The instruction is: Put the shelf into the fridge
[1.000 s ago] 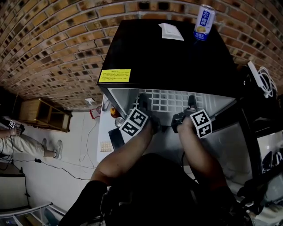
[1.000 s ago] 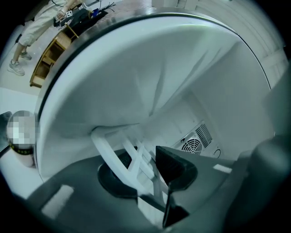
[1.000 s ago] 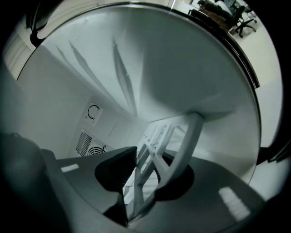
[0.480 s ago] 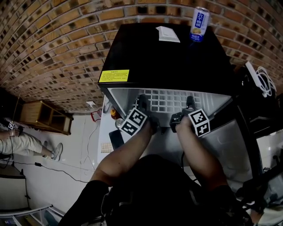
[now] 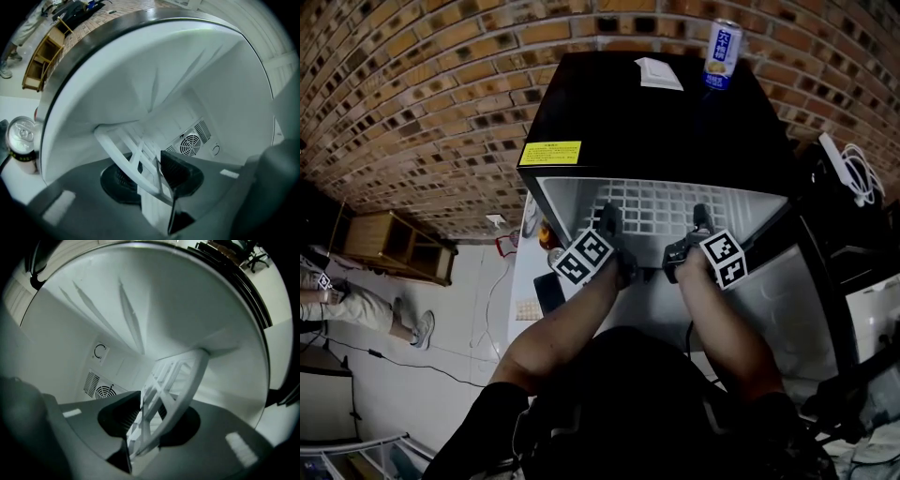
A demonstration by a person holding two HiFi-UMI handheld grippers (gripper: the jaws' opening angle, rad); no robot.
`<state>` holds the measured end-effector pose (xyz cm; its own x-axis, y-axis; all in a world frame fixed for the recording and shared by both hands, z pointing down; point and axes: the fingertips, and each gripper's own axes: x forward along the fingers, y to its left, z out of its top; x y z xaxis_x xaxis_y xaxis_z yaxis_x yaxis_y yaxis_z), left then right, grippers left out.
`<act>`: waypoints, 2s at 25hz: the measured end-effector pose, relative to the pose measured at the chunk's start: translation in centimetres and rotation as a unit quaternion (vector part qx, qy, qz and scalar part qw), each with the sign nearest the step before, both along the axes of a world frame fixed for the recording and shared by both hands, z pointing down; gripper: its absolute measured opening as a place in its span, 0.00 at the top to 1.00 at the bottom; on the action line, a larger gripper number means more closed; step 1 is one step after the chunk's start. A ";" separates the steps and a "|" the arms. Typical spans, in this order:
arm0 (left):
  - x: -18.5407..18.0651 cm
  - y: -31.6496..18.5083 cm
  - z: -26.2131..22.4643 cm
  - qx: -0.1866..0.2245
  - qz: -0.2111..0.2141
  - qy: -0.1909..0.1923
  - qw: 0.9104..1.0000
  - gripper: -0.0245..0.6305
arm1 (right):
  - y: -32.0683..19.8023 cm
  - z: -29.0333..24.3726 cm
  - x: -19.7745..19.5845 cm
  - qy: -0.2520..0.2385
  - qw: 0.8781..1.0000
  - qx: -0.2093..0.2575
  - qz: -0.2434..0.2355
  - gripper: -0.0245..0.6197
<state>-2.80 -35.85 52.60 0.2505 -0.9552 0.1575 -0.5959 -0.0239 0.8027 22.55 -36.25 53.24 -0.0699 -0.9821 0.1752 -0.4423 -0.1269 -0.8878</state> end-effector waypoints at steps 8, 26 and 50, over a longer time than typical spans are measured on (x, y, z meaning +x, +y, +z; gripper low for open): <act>0.7 2.6 -0.2 -0.003 0.049 -0.022 0.999 0.77 | 2.9 -0.2 -0.5 0.001 1.000 0.005 -0.012 0.75; -1.0 12.8 -5.0 0.077 0.173 -0.046 0.981 0.96 | 12.3 -2.8 -5.8 0.051 0.997 0.043 -0.044 0.84; -9.9 25.0 -11.8 0.213 0.277 -0.146 0.925 0.96 | 25.1 -11.9 -15.0 0.266 0.935 0.139 -0.190 0.95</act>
